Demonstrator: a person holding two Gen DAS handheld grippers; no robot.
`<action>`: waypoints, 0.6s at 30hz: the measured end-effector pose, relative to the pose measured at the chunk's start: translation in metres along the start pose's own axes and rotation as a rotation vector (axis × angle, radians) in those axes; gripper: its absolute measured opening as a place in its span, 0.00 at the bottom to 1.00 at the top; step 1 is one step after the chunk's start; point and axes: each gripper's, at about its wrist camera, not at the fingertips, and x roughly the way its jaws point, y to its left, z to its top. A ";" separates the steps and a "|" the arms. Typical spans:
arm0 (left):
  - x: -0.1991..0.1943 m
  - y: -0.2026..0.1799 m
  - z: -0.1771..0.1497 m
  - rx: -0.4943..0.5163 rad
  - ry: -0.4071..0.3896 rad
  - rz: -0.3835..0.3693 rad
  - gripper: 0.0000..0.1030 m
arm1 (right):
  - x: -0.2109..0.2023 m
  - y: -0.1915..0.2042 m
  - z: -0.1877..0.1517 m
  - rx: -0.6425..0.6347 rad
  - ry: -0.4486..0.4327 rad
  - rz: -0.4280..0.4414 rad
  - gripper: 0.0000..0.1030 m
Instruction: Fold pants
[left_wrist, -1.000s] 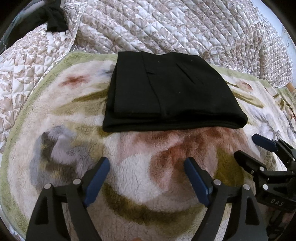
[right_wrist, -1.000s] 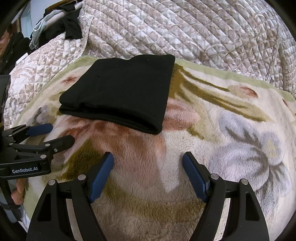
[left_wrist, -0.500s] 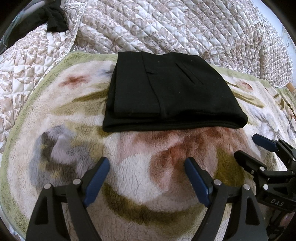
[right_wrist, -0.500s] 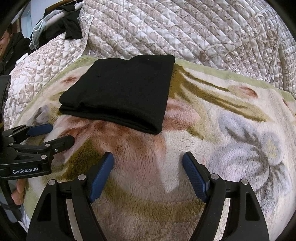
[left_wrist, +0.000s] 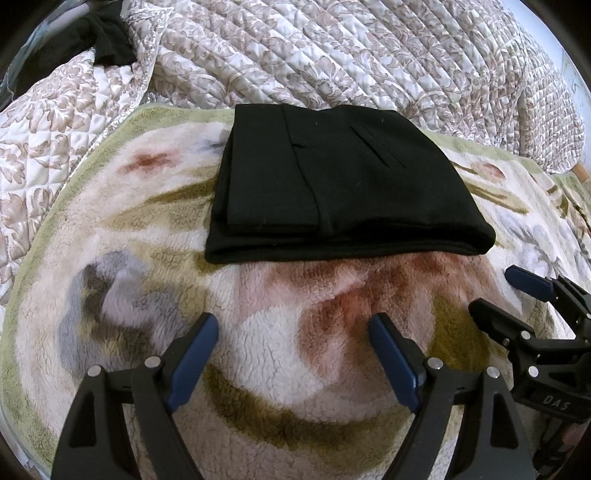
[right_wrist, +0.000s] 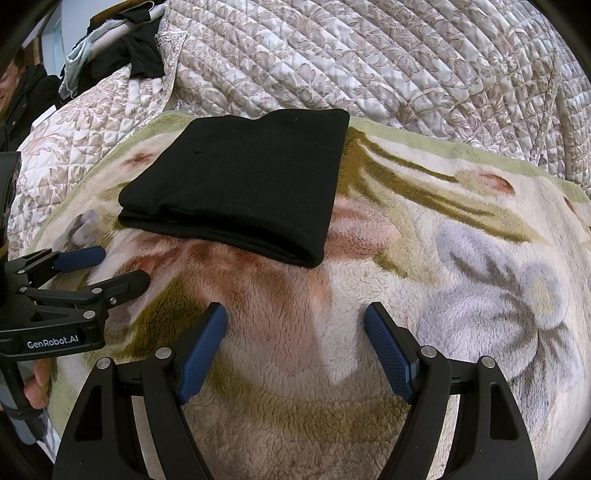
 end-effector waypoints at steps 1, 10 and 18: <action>0.000 0.000 0.000 0.000 0.000 0.000 0.84 | 0.000 0.000 0.000 0.002 0.000 0.003 0.75; 0.001 0.000 0.000 -0.001 -0.001 0.000 0.84 | 0.000 0.001 0.000 0.005 -0.001 0.003 0.75; 0.001 0.000 0.000 -0.008 0.004 0.001 0.84 | 0.000 0.001 0.001 0.005 -0.002 0.003 0.75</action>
